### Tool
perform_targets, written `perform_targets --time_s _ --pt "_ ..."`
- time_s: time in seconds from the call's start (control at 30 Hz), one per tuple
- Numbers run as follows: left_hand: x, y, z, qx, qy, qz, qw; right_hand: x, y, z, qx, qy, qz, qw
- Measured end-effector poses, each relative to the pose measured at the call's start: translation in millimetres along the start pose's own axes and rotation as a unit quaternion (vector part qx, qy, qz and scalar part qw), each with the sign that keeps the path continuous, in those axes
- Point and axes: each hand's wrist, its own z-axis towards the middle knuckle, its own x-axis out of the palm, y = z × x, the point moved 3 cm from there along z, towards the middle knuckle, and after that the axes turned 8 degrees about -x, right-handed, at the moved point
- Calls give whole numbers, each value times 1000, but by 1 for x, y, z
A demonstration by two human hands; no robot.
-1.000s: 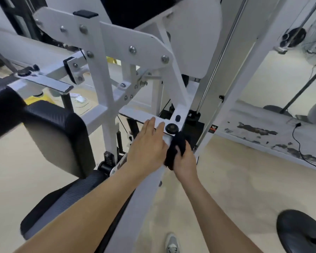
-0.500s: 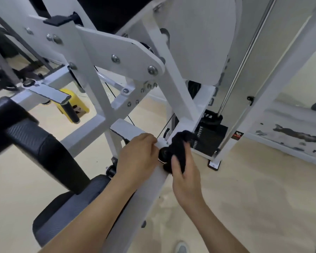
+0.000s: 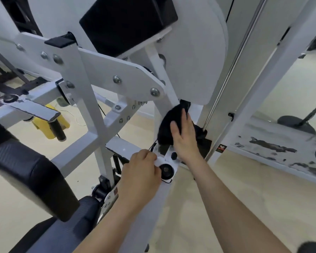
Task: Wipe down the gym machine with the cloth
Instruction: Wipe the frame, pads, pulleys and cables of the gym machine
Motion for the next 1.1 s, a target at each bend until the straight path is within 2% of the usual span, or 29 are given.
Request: perform_targets --time_s 0.03,0.1,0.17,0.27,0.3,0.4,0.47,0.57,0.63,0.67,0.73,0.8,0.87,0.93,1.0,1.07,1.1 --pt "0 0 -1 1 5 0 1000 8 -3 -3 4 53 -49 997" --pt "0 1 -2 1 12 3 1000 7 -15 -11 7 80 -77 994" --pt "-1 3 0 -4 13 1 1000 -3 -34 -26 45 93 -57 993" --pt "-1 3 3 -21 22 -7 1000 -16 -53 -39 161 91 26 982" --pt "-1 2 5 -30 21 2 999 -18 -52 -34 167 92 14 982" --pt "-4 -15 28 -28 -17 42 999 -19 -35 1 68 77 -139 985" --pt "-5 -40 54 -16 -40 -32 999 -15 -16 22 -23 72 -206 976" --pt "2 -74 86 -50 -37 -170 983 -22 -7 37 -95 135 -73 984" --pt "9 -78 93 -86 -57 -195 975 -37 -13 35 -140 207 11 968" --pt "13 -74 93 -108 -65 -185 975 -46 -22 33 -146 223 40 963" --pt "21 -65 87 -158 -57 -123 978 -64 -44 30 -96 194 66 974" --pt "28 -65 82 -189 -36 -8 981 -70 -57 30 -13 155 50 987" --pt "33 -73 83 -211 -35 44 976 -60 -53 25 -13 189 -4 982" --pt "36 -79 85 -238 -38 -1 971 -50 -50 21 -68 211 -51 974" --pt "37 -78 87 -271 -20 -101 957 -50 -56 28 -79 211 -52 973" --pt "37 -74 86 -304 -9 -195 933 -55 -64 41 -77 184 -28 980" --pt "37 -73 86 -308 -13 -212 928 -58 -63 47 -101 145 -36 984"
